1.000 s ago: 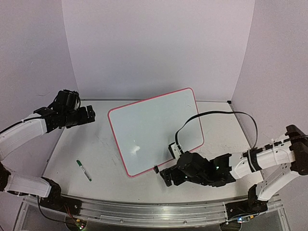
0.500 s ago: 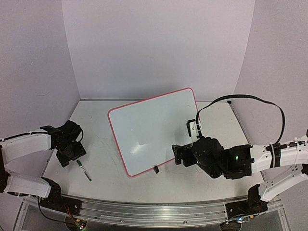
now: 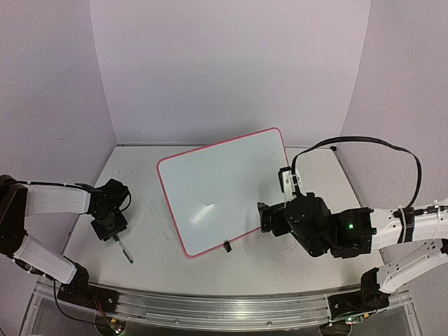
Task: Write a sentence on the whiteboard
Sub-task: Pick up the whiteboard marker from the corner of the board, then pass from the left arm to the right, then open the pen cap from the whiteboard marker.
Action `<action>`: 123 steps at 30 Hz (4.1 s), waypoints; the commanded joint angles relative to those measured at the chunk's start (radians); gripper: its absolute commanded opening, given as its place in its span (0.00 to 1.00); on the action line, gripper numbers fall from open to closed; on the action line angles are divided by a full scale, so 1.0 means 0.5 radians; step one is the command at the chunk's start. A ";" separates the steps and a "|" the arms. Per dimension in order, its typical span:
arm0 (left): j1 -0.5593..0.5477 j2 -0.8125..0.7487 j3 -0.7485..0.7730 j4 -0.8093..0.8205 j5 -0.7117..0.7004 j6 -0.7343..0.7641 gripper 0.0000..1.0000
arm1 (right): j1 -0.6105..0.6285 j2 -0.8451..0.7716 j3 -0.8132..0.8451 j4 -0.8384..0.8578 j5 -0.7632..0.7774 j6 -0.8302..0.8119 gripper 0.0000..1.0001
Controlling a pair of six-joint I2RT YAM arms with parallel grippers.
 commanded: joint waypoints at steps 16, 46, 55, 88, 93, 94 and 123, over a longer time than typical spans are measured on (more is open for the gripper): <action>0.004 0.118 -0.122 0.112 -0.015 -0.051 0.04 | 0.005 0.043 0.105 -0.049 0.248 0.065 0.98; 0.006 -0.831 0.682 0.016 0.168 0.673 0.00 | -0.075 0.125 0.561 0.043 -0.346 0.002 0.98; 0.007 -0.973 0.954 0.000 0.295 0.583 0.00 | -0.065 0.666 1.218 0.336 -1.098 -0.131 0.98; 0.005 -1.027 0.970 0.251 0.587 0.266 0.00 | -0.036 2.229 2.913 0.515 -1.586 0.140 0.28; 0.005 -1.023 0.957 0.290 0.629 0.279 0.10 | -0.049 2.101 2.764 0.544 -1.611 0.147 0.03; 0.005 -1.018 0.956 0.297 0.662 0.277 0.13 | -0.058 2.061 2.722 0.553 -1.640 0.150 0.01; -0.059 -0.653 0.862 0.751 2.621 1.216 0.93 | -0.518 0.221 0.839 -0.302 -2.523 -0.923 0.00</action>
